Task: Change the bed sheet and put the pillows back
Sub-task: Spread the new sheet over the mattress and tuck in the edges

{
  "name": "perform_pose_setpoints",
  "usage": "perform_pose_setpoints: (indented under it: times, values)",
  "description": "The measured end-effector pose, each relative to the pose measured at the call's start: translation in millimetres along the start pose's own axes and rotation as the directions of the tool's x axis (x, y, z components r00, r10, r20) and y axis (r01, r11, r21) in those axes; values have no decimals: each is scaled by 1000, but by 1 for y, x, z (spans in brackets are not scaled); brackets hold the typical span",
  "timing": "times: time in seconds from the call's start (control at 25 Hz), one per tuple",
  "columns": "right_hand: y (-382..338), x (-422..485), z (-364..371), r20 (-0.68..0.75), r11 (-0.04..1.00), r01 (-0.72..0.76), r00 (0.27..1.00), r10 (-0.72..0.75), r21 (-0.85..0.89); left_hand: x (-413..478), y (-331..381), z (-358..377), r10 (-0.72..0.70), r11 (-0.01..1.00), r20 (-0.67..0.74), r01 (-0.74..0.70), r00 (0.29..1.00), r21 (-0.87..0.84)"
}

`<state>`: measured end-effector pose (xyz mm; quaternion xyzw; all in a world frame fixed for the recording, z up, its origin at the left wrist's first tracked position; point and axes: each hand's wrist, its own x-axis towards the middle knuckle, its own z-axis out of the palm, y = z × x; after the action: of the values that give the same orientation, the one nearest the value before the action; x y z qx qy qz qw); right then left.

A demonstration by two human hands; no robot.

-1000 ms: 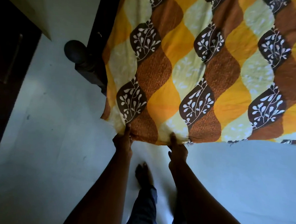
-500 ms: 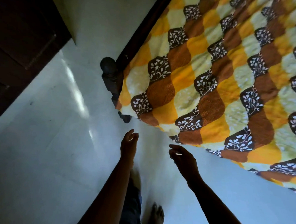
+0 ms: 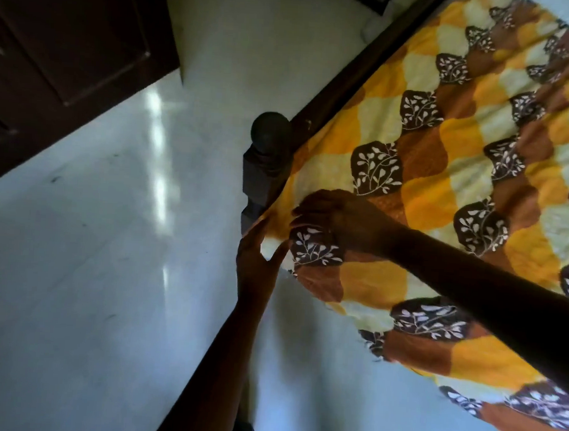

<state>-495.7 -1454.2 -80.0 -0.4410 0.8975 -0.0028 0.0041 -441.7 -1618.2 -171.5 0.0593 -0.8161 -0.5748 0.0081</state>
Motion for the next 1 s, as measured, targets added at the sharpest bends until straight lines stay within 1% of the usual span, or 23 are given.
perform_pose_setpoints:
  times: [0.04, 0.08, 0.12, 0.16, 0.2, 0.24, 0.28, 0.32, 0.36, 0.4, 0.44, 0.52, 0.56, 0.6, 0.64, 0.72, 0.76, 0.84, 0.88, 1.0]
  values:
    - [10, 14, 7, 40, 994, 90, 995, -88, -53, 5, -7, 5, 2, 1000, 15, -1, 1000, -14]
    - [18, 23, 13, 109, 984, 157, 983, -148, -81, 8, -14, 9, 9, 1000, 32, -9, 999, -18]
    - [26, 31, 15, 199, 982, 171, 968, -151, -86, 13, -20, 13, 21, 1000, 43, -21, 999, -11]
    - [31, 37, 15, 298, 985, 142, 948, -108, -96, 18, -24, 18, 39, 999, 46, -38, 998, -6]
    - [34, 43, 16, 415, 983, 122, 908, -55, -135, 22, -30, 23, 60, 998, 39, -60, 997, -6]
    - [36, 49, 17, 500, 973, 123, 866, -8, -198, 24, -36, 27, 90, 996, 33, -90, 995, -23]
    - [38, 54, 19, 541, 948, 138, 840, 41, -286, 29, -42, 31, 94, 994, 25, -93, 995, -56]
    - [38, 60, 19, 551, 916, 175, 833, 59, -362, 34, -47, 34, 81, 993, 20, -79, 996, -89]
    - [33, 65, 18, 551, 891, 221, 834, 38, -397, 36, -50, 35, 76, 993, 4, -75, 997, -89]
    - [29, 70, 15, 533, 885, 251, 846, -4, -393, 38, -54, 36, 98, 993, -25, -100, 995, -58]
    - [29, 73, 12, 504, 901, 259, 862, -54, -347, 41, -60, 37, 139, 990, -63, -141, 988, -24]
    - [32, 77, 7, 478, 949, 230, 873, -103, -215, 44, -67, 35, 213, 976, -110, -217, 971, -23]
    - [32, 78, 6, 475, 958, 228, 872, -122, -172, 42, -67, 32, 241, 970, -121, -242, 963, -1]
    - [34, 81, 6, 469, 961, 237, 872, -143, -146, 40, -65, 29, 236, 972, -131, -237, 963, 12]
    - [36, 81, 6, 462, 965, 235, 873, -156, -117, 36, -62, 28, 196, 980, -119, -198, 973, -2]
    - [39, 80, 8, 416, 984, 180, 895, -160, -8, 23, -51, 28, 39, 992, -80, -49, 996, -120]
    - [39, 78, 8, 368, 989, 141, 918, -150, 52, 17, -44, 29, -34, 980, -64, 21, 997, -198]
    - [39, 77, 11, 287, 986, 70, 951, -111, 150, 12, -29, 31, -166, 921, -26, 146, 986, -362]
    - [37, 75, 13, 260, 982, 44, 961, -91, 181, 12, -24, 32, -197, 894, -10, 175, 980, -413]
    - [36, 78, 20, 263, 971, -25, 964, -40, 239, 20, -15, 34, -136, 915, -4, 124, 991, -383]
